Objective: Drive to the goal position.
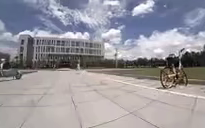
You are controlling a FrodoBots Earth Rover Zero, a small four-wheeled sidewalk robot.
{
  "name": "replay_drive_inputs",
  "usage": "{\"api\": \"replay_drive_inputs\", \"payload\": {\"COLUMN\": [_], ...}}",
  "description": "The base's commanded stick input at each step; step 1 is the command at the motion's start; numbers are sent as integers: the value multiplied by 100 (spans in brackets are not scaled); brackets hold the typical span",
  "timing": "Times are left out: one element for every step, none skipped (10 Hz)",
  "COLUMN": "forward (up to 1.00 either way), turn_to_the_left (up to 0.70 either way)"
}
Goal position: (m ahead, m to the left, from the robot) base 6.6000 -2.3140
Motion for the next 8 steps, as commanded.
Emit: {"api": "replay_drive_inputs", "payload": {"forward": [70, 70, 70, 70, 70, 70, 70, 70], "turn_to_the_left": [2, 0, 0, 12, 10, 10, 12, 9]}}
